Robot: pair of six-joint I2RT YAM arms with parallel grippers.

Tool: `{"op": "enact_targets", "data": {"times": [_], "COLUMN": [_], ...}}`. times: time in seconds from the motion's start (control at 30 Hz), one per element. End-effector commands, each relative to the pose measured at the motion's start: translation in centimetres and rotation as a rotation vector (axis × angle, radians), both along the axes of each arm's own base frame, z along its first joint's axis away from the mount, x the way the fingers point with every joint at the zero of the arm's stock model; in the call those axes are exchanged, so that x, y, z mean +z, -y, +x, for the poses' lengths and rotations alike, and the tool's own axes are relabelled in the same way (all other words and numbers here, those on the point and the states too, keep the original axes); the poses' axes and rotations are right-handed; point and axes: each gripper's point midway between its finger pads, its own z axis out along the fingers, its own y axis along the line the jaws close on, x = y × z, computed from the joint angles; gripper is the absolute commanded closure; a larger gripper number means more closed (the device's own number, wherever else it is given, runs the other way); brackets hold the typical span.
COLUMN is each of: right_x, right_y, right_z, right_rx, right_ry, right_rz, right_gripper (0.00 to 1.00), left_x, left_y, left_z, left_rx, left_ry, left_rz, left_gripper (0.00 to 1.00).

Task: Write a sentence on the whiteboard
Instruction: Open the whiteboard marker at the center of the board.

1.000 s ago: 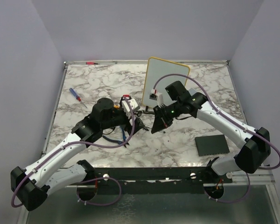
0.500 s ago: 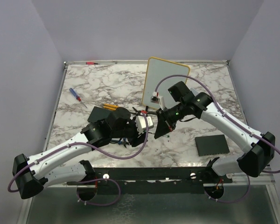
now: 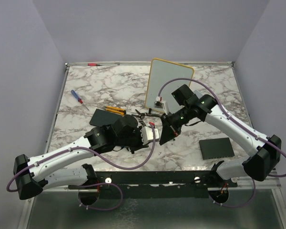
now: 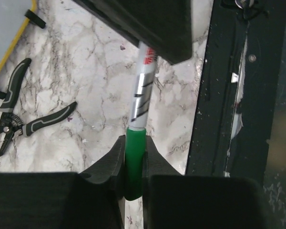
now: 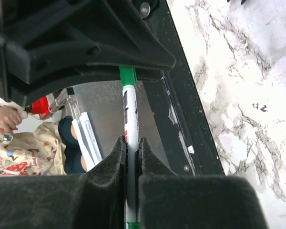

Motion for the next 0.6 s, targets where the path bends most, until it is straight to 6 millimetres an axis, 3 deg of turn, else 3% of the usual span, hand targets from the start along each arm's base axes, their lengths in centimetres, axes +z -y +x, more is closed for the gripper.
{"op": "enact_targets", "data": {"times": [0.0, 0.1, 0.13, 0.17, 0.27, 0.4, 0.57], "right_x": [0.1, 0.0, 0.1, 0.4, 2.0, 3.6, 4.2], "right_y": [-0.7, -0.8, -0.8, -0.8, -0.6, 0.2, 1.2], "right_z": [2.9, 4.0, 4.5, 5.1, 6.7, 8.1, 8.1], "right_rx": [-0.056, -0.094, -0.120, -0.149, -0.227, -0.311, -0.348], "right_ry": [0.126, 0.168, 0.185, 0.207, 0.251, 0.289, 0.293], "right_rz": [-0.009, -0.027, -0.028, -0.019, 0.044, 0.124, 0.177], "right_gripper": [0.93, 0.73, 0.61, 0.49, 0.29, 0.19, 0.19], "left_x": [2.6, 2.7, 2.7, 2.6, 2.4, 2.3, 2.3], "left_y": [1.7, 1.9, 1.9, 1.8, 1.5, 0.9, 0.6], "left_z": [-0.9, -1.1, -1.0, -0.6, 0.9, 2.4, 3.4], "left_rx": [-0.049, -0.056, -0.043, -0.019, 0.079, 0.168, 0.200], "left_ry": [0.007, 0.001, 0.005, 0.012, 0.036, 0.051, 0.020], "left_rz": [-0.092, -0.112, -0.118, -0.122, -0.136, -0.166, -0.223], "left_gripper": [1.00, 1.00, 1.00, 1.00, 1.00, 1.00, 1.00]}}
